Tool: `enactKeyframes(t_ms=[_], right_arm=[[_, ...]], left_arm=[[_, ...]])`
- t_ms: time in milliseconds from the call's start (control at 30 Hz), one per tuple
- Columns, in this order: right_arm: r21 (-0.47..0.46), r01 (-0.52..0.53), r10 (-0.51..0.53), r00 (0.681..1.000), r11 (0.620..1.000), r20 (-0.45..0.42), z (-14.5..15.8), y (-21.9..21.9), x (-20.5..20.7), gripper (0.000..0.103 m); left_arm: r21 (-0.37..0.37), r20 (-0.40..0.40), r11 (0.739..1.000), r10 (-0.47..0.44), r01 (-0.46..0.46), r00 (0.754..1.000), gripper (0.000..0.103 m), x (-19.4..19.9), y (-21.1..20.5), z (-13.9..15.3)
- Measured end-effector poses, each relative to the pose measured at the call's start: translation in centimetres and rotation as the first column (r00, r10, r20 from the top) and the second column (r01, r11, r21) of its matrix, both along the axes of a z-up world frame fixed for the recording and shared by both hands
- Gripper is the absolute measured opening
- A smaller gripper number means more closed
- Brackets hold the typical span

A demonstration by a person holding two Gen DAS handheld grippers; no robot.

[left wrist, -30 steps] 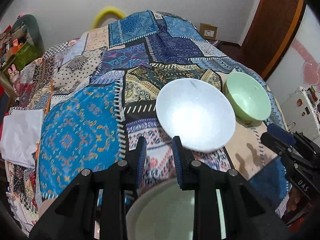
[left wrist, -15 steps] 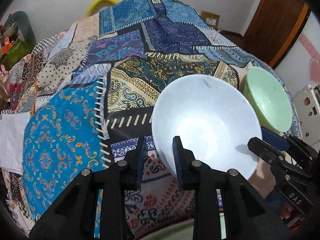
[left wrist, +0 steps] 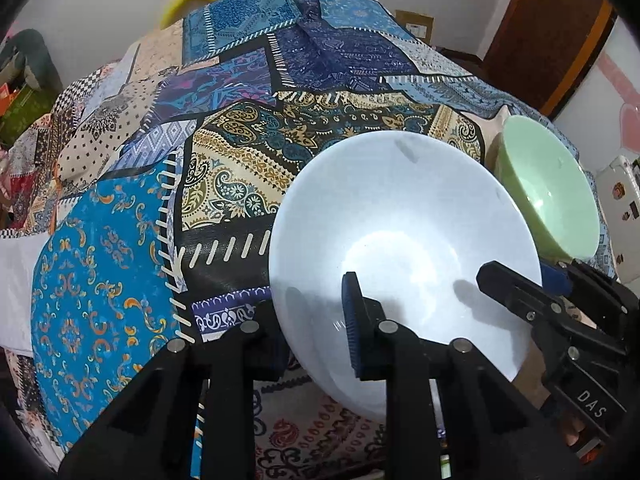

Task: Organize plates and bowls
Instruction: 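Lift the white dotted bowl with both tools off the bed, then carry the white dotted bowl with both tools over the pale pink bowl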

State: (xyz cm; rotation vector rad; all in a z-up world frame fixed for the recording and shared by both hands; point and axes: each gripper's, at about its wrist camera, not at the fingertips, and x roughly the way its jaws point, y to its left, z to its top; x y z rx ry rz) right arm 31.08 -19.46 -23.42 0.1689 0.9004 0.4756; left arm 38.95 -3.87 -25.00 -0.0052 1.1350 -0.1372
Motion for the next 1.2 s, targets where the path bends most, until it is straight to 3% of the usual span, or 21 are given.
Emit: enactKeyframes(t_ms=[167, 600, 900, 1200], right_arm=[[0.0, 0.002, -0.002, 1.0, 1.0, 0.019, 1.1, 0.1, -0.6, 0.027], [0.002, -0.037, 0.036, 0.995, 0.999, 0.096, 5.8, 1.1, -4.5, 0.027], [-0.005, -0.087, 0.086, 0.987, 0.996, 0.134, 8.1, 3.1, -8.2, 0.027], [-0.001, -0.14, 0.138, 0.978, 0.99, 0.156, 9.3, 6.1, -11.4, 0.027]], left_arm=[[-0.025, -0.013, 1.0, 0.01, -0.01, 1.0, 0.022, -0.5, 0.4, 0.5], [0.01, 0.086, 1.0, 0.02, -0.021, 0.996, 0.022, -6.3, 0.8, 6.4], [0.02, 0.138, 0.998, 0.052, -0.055, 0.989, 0.022, -12.0, 2.8, 10.1], [0.014, 0.164, 0.995, 0.1, -0.104, 0.981, 0.022, -17.2, 5.9, 11.8]])
